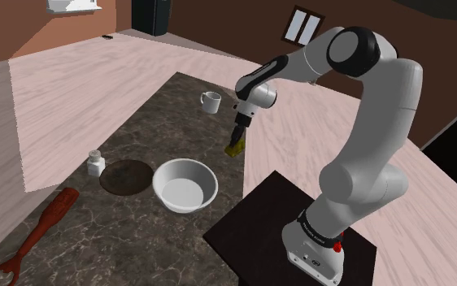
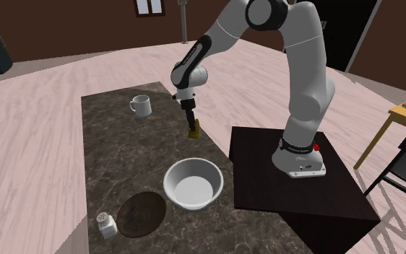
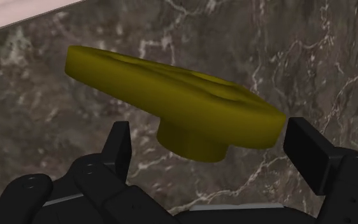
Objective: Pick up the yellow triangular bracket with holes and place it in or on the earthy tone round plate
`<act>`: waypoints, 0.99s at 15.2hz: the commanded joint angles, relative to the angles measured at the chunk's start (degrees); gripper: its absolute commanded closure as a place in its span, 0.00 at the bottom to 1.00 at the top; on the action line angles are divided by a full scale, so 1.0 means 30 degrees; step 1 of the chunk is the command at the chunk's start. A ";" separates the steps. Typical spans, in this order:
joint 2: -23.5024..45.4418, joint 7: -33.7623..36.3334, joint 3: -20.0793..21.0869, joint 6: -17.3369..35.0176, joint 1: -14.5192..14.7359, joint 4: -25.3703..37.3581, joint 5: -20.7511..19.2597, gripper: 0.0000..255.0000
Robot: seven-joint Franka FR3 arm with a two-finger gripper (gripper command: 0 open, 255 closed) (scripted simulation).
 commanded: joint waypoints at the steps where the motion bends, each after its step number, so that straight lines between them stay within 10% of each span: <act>1: 0.0188 -0.0050 0.0042 0.0377 0.0049 -0.0185 0.0058 0.00; 8: 0.0188 -0.0050 0.0042 0.0373 0.0048 -0.0182 0.0057 0.00; 9: 0.0188 -0.0050 0.0042 0.0373 0.0048 -0.0182 0.0057 1.00; 15: 0.0186 -0.0050 0.0039 0.0359 0.0045 -0.0171 0.0054 1.00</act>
